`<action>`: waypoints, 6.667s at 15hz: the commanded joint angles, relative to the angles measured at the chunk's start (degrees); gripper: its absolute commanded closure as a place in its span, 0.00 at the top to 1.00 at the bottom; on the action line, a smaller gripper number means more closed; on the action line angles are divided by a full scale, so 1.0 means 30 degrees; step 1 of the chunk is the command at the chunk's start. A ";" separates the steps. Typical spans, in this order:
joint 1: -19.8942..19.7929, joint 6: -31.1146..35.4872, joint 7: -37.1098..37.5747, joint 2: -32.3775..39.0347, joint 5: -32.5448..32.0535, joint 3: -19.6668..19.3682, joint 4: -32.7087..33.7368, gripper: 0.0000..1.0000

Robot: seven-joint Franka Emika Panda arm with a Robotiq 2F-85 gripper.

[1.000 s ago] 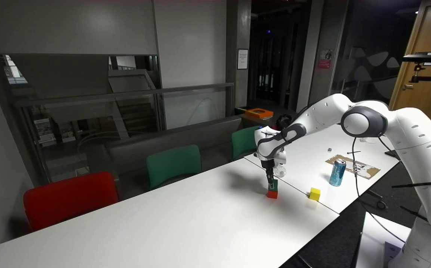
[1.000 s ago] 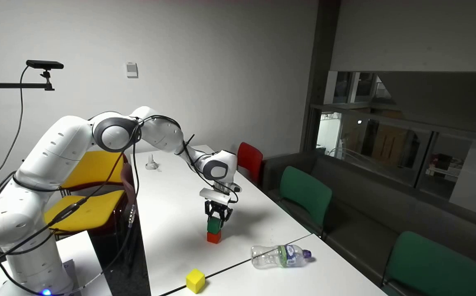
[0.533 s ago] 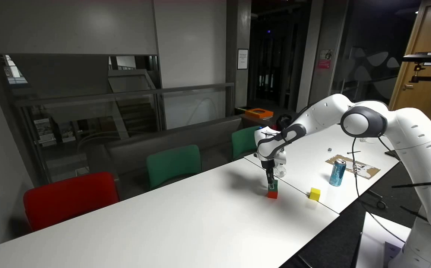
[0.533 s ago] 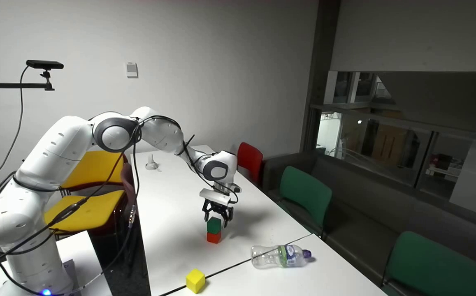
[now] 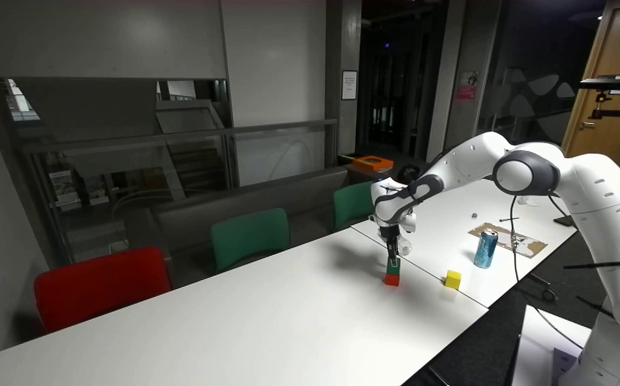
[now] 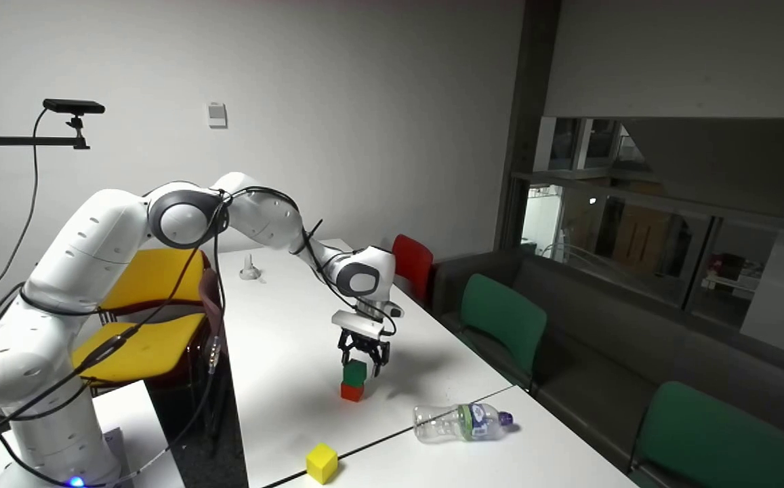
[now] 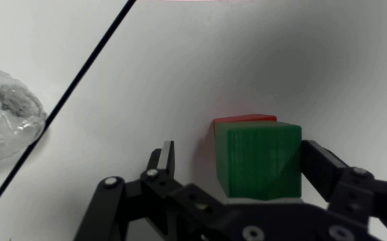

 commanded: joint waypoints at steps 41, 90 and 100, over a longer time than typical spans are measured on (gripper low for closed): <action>-0.0374 0.9616 -0.0214 -0.3989 -0.1446 0.0281 -0.7309 0.98; -0.0662 0.9370 -0.1321 -0.3679 -0.1007 0.1012 -0.7337 0.31; -0.0592 0.9488 -0.1412 -0.3669 -0.1025 0.1056 -0.7513 0.31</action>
